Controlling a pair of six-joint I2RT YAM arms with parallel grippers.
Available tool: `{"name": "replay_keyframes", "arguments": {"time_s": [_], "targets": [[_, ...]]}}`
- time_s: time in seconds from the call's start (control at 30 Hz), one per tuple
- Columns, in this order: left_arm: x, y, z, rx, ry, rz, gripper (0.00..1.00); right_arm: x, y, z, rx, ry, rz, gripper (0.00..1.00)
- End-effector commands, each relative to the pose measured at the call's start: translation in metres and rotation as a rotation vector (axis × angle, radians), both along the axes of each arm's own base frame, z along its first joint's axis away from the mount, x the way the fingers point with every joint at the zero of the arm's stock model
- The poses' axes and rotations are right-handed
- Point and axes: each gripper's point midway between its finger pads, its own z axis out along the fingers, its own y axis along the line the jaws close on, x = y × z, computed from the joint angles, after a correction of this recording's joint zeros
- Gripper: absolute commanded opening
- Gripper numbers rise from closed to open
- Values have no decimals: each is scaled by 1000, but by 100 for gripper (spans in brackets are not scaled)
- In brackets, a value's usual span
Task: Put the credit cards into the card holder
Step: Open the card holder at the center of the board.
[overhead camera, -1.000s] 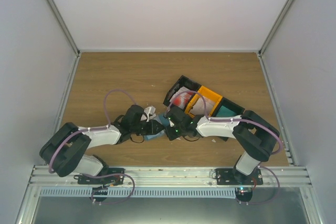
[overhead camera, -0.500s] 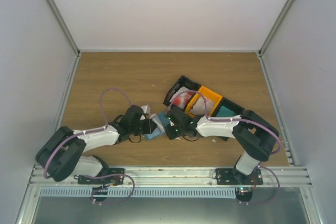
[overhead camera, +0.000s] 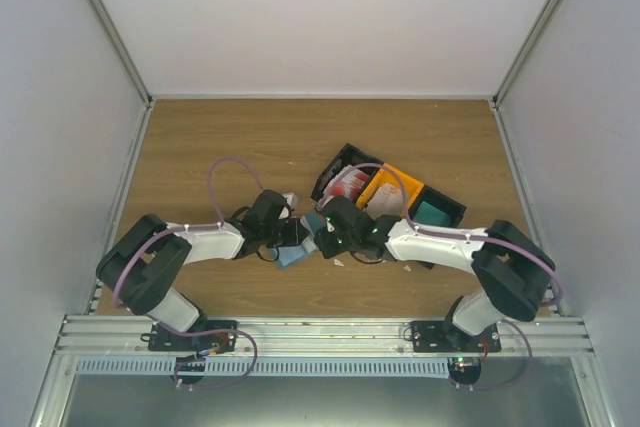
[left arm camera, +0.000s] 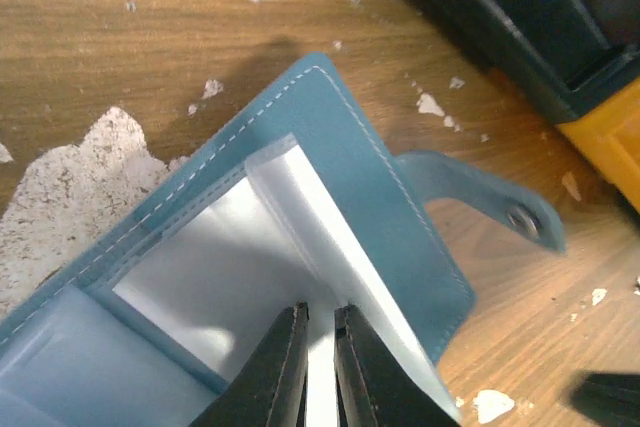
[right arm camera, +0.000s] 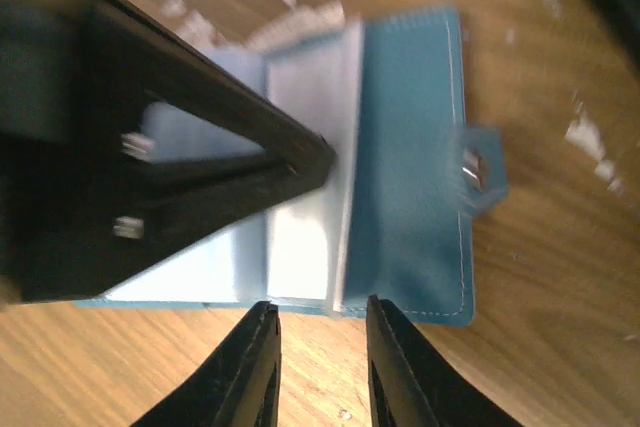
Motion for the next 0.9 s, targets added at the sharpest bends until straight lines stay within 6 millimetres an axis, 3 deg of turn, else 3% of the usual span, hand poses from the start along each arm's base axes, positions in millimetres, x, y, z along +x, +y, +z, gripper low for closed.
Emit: {"name": "replay_keyframes", "arguments": {"time_s": [0.0, 0.07, 0.17, 0.3, 0.43, 0.63, 0.73, 0.87], "targets": [[6, -9, -6, -2, -10, -35, 13, 12, 4, 42, 51, -99, -11, 28], [3, -9, -14, 12, 5, -48, 13, 11, 11, 46, 68, -106, 21, 27], [-3, -9, -23, 11, 38, -65, 13, 9, 20, 35, 65, -67, 49, 20], [-6, -10, -25, -2, 47, -75, 13, 8, 25, 21, 63, -43, 65, 11], [-8, -9, -22, 2, 34, -79, 12, 12, 25, 8, 33, -39, 54, 9], [-11, -9, -10, -32, 8, -85, 10, 21, 15, -18, -55, -48, 7, 10], [-12, -10, -3, -52, -6, -93, 10, 28, 6, -28, -102, -67, -44, 19], [-14, -12, 9, -76, -21, -105, 11, 30, -3, -36, -131, -69, -94, 23]]}}
